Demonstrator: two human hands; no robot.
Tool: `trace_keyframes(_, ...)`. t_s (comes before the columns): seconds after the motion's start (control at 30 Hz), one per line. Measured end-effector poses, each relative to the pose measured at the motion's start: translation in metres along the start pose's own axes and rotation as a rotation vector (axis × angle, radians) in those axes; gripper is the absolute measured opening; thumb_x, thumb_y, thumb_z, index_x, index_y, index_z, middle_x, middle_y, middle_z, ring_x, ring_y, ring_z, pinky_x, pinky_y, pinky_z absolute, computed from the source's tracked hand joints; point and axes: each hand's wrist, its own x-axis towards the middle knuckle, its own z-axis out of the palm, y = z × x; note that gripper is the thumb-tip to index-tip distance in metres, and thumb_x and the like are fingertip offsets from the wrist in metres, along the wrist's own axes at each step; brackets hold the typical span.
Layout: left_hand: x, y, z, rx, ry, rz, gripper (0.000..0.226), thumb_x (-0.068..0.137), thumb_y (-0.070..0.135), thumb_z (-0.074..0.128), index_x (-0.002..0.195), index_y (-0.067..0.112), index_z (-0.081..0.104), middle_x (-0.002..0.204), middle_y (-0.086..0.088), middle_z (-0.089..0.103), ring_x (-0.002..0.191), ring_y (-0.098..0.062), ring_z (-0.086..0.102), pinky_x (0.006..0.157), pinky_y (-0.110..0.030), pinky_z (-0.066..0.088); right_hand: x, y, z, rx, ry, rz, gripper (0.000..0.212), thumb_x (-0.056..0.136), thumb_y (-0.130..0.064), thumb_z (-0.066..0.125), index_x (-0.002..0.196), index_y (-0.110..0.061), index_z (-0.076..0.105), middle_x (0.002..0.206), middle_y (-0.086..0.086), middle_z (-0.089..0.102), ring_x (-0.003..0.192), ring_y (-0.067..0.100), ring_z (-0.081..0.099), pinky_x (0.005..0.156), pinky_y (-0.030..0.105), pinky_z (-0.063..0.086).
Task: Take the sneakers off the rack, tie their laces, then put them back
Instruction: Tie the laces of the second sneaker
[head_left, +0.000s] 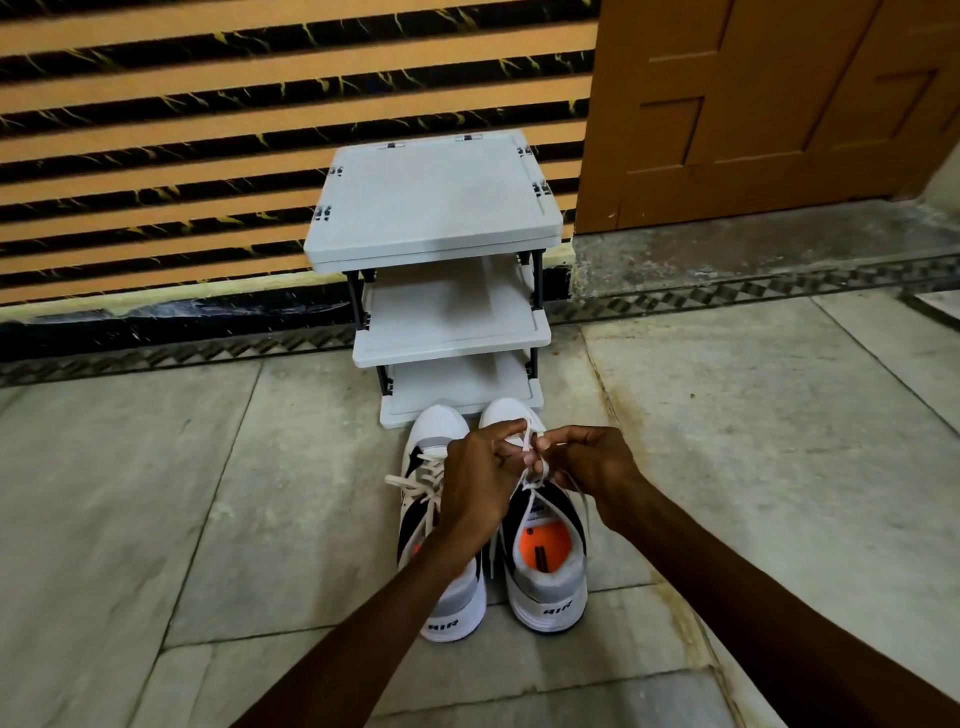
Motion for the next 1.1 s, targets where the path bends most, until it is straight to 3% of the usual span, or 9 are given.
trace_keyframes(0.17, -0.003, -0.002, 0.001, 0.211, -0.099, 0.188, 0.035, 0.086, 0.014, 0.063, 0.117, 0.028, 0.061, 0.084, -0.002, 0.076, 0.078, -0.017, 0.070, 0.071, -0.038, 0.057, 0.005, -0.002, 0.000, 0.000, -0.085, 0.044, 0.010, 0.089, -0.004, 0.064, 0.089, -0.002, 0.074, 0.072, 0.014, 0.068, 0.054, 0.013, 0.061, 0.046, 0.014, 0.049)
trace_keyframes(0.33, -0.002, -0.001, -0.001, 0.356, -0.180, 0.312, 0.047, 0.084, 0.007, 0.057, 0.125, 0.030, 0.052, 0.094, 0.000, 0.074, 0.085, -0.019, 0.069, 0.071, -0.028, 0.052, 0.015, -0.005, 0.001, 0.021, -0.199, 0.147, 0.020, 0.087, 0.004, 0.051, 0.081, 0.001, 0.071, 0.076, 0.020, 0.063, 0.057, 0.016, 0.056, 0.045, 0.016, 0.045)
trace_keyframes(0.47, -0.002, 0.000, -0.002, 0.388, -0.210, 0.390, 0.048, 0.088, 0.012, 0.060, 0.132, 0.029, 0.049, 0.098, 0.002, 0.072, 0.087, -0.017, 0.068, 0.069, -0.021, 0.043, 0.014, -0.008, -0.003, 0.063, -0.146, 0.190, 0.015, 0.078, 0.013, 0.058, 0.077, 0.006, 0.071, 0.062, 0.015, 0.065, 0.049, 0.015, 0.059, 0.044, 0.016, 0.045)
trace_keyframes(0.6, -0.001, -0.002, 0.001, 0.472, -0.204, 0.438, 0.047, 0.089, 0.019, 0.058, 0.132, 0.030, 0.046, 0.098, -0.006, 0.073, 0.086, -0.025, 0.070, 0.072, -0.033, 0.054, 0.016, -0.005, -0.006, 0.125, -0.102, 0.250, 0.015, 0.074, 0.015, 0.063, 0.067, 0.004, 0.069, 0.064, 0.018, 0.066, 0.052, 0.018, 0.059, 0.045, 0.017, 0.050)
trace_keyframes(0.7, 0.002, -0.001, 0.001, 0.491, -0.199, 0.413, 0.047, 0.088, 0.019, 0.058, 0.132, 0.031, 0.046, 0.094, -0.007, 0.073, 0.084, -0.026, 0.070, 0.069, -0.030, 0.050, 0.014, -0.006, -0.005, 0.148, -0.135, 0.241, 0.015, 0.080, 0.015, 0.059, 0.077, 0.004, 0.068, 0.067, 0.017, 0.066, 0.056, 0.018, 0.058, 0.048, 0.017, 0.051)
trace_keyframes(0.77, 0.004, -0.002, -0.001, 0.491, -0.210, 0.335, 0.051, 0.088, 0.018, 0.059, 0.134, 0.033, 0.045, 0.096, -0.006, 0.074, 0.087, -0.026, 0.069, 0.072, -0.032, 0.050, 0.013, -0.005, -0.005, 0.170, -0.200, 0.225, 0.017, 0.085, 0.014, 0.053, 0.094, 0.007, 0.066, 0.072, 0.018, 0.065, 0.058, 0.018, 0.059, 0.050, 0.018, 0.052)
trace_keyframes(0.9, 0.008, -0.006, -0.005, 0.412, -0.234, 0.224, 0.052, 0.086, 0.025, 0.064, 0.132, 0.038, 0.044, 0.094, -0.006, 0.074, 0.092, -0.030, 0.068, 0.075, -0.036, 0.053, 0.017, -0.003, -0.007, 0.153, -0.286, 0.191, 0.035, 0.087, 0.009, 0.057, 0.121, 0.015, 0.052, 0.077, 0.019, 0.064, 0.058, 0.016, 0.065, 0.053, 0.020, 0.053)
trace_keyframes(1.03, 0.004, -0.008, -0.003, 0.389, -0.185, 0.280, 0.051, 0.087, 0.022, 0.059, 0.134, 0.036, 0.046, 0.099, -0.009, 0.073, 0.095, -0.033, 0.064, 0.075, -0.034, 0.048, 0.016, -0.003, -0.002, 0.049, -0.269, 0.151, 0.039, 0.086, -0.005, 0.067, 0.120, 0.011, 0.055, 0.079, 0.016, 0.067, 0.060, 0.015, 0.063, 0.054, 0.022, 0.054)
trace_keyframes(1.1, 0.001, -0.011, -0.003, 0.352, -0.156, 0.307, 0.050, 0.086, 0.017, 0.060, 0.133, 0.031, 0.048, 0.095, -0.008, 0.074, 0.089, -0.032, 0.067, 0.070, -0.033, 0.049, 0.013, -0.006, 0.000, -0.019, -0.228, 0.098, 0.030, 0.084, -0.005, 0.071, 0.108, 0.007, 0.058, 0.080, 0.017, 0.067, 0.063, 0.019, 0.065, 0.059, 0.025, 0.057)
